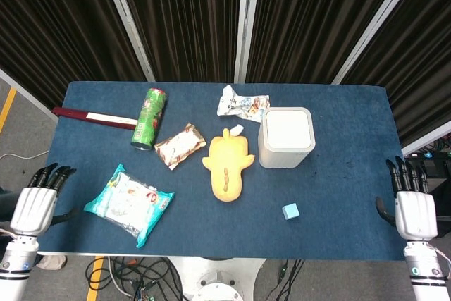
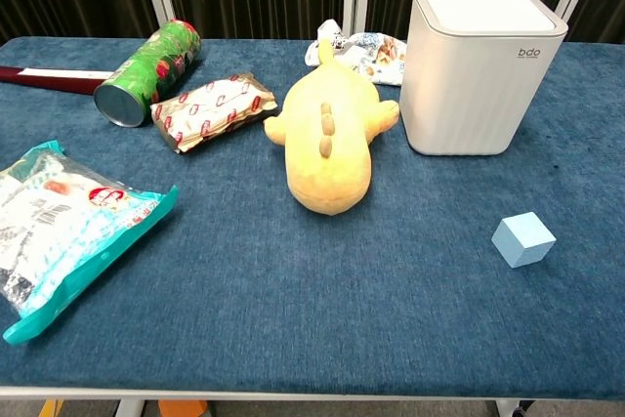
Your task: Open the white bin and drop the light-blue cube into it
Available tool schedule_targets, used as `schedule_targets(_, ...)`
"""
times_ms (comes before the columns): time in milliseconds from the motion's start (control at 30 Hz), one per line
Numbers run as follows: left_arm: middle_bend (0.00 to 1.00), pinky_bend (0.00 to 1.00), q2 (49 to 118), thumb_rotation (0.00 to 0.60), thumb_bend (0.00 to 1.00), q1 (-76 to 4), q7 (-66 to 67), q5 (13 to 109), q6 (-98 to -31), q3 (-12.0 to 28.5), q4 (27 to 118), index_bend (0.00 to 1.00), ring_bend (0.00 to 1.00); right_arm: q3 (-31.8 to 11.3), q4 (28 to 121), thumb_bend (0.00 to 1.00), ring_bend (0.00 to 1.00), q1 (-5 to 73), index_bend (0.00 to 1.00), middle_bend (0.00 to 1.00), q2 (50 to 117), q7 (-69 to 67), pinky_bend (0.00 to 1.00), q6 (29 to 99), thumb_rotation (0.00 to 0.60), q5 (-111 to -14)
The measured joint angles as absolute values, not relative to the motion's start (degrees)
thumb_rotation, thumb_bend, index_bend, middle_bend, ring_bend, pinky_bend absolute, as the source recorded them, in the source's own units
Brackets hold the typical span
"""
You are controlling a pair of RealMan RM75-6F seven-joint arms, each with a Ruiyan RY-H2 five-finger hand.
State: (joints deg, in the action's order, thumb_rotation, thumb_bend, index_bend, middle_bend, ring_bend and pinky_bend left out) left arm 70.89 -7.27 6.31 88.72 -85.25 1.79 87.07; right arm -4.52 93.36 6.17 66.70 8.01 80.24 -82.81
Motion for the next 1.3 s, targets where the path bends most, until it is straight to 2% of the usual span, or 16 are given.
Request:
schedule_targets(400, 0.17, 0.16, 70.5, 0.6, 0.04, -7.0, 6.5, 88.2, -85.7, 1.9, 87.7, 0.2, 0.09, -5.7, 96.1, 0.27, 0.0, 13.4, 0.0, 0.01, 68.0, 13.0, 0.0, 74.4, 0.6, -86.4)
schedule_targets(900, 0.17, 0.16, 71.2, 0.6, 0.04, -6.7, 3.2, 88.0, -85.6, 1.8, 84.9, 0.2, 0.09, -9.3, 96.6, 0.27, 0.0, 24.0, 0.0, 0.16, 73.2, 17.6, 0.0, 64.1, 0.6, -84.0)
schedule_targets(1300, 0.17, 0.16, 71.2, 0.6, 0.04, -6.8, 1.4, 87.8, -85.4, 1.8, 83.9, 0.2, 0.09, -9.5, 93.9, 0.28, 0.0, 27.7, 0.0, 0.17, 76.4, 17.8, 0.0, 62.0, 0.6, -81.8)
